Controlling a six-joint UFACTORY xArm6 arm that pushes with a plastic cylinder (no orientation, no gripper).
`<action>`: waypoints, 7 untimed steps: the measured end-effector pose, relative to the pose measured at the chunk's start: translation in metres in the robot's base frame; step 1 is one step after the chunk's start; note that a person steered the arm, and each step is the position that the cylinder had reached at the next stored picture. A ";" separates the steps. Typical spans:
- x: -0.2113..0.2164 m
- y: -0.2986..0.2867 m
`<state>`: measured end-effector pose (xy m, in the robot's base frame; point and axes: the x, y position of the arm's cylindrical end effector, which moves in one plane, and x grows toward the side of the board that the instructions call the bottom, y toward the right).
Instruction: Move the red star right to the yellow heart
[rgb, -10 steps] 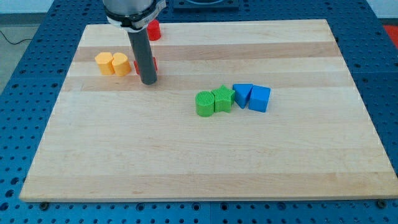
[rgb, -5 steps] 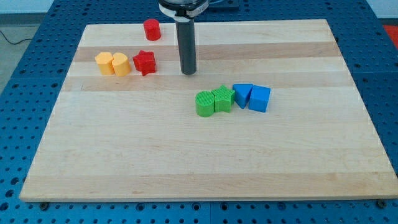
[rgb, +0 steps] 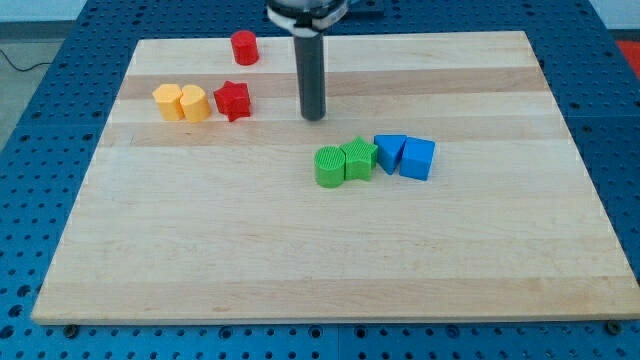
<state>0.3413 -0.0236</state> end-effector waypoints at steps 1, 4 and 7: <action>-0.012 -0.016; -0.010 -0.080; -0.005 -0.087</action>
